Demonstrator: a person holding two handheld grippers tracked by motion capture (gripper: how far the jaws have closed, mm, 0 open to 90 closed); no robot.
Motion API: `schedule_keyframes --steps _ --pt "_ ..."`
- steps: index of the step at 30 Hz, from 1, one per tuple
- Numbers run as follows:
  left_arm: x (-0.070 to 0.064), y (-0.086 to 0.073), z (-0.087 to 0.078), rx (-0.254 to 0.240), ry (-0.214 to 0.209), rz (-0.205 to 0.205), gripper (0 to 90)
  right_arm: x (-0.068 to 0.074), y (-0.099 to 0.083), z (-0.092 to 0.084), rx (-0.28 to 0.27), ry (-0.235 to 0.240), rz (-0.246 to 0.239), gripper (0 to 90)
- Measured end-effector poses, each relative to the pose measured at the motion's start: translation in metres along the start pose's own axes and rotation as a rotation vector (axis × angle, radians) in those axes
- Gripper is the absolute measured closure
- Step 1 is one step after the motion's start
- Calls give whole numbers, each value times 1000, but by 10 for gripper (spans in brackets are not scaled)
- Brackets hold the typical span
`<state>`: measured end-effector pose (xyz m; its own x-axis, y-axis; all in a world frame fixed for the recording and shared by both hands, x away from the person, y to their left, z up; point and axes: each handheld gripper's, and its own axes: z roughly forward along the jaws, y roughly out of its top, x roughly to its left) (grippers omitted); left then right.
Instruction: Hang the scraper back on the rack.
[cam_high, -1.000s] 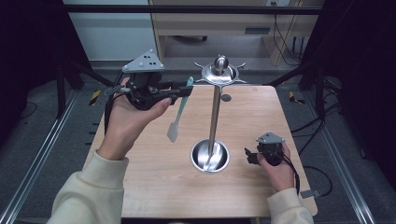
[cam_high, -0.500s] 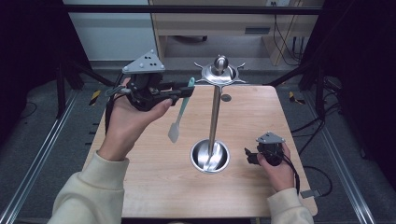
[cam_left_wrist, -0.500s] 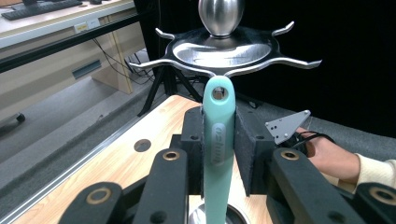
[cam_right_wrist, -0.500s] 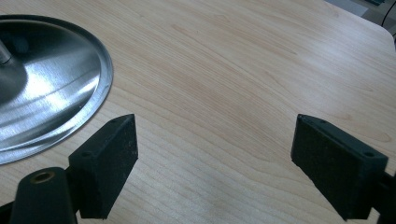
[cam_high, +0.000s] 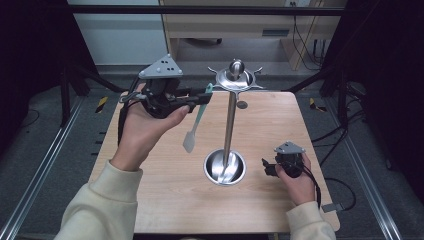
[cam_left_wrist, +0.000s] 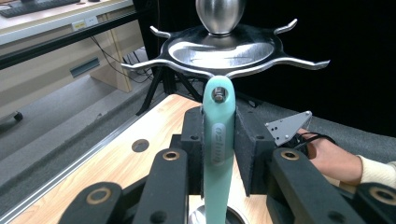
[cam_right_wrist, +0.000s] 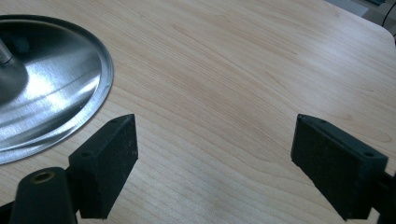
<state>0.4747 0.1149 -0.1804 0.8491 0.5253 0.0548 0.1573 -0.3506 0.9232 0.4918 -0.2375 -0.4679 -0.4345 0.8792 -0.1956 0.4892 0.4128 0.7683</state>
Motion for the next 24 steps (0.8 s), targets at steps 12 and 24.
schedule_keyframes --steps 12,24 --pt "0 0 10 -15 -7 0 743 0 1 1 -1 7 -3 150" --pt "-4 -5 11 -42 14 9 741 0 1 1 -4 9 6 149"
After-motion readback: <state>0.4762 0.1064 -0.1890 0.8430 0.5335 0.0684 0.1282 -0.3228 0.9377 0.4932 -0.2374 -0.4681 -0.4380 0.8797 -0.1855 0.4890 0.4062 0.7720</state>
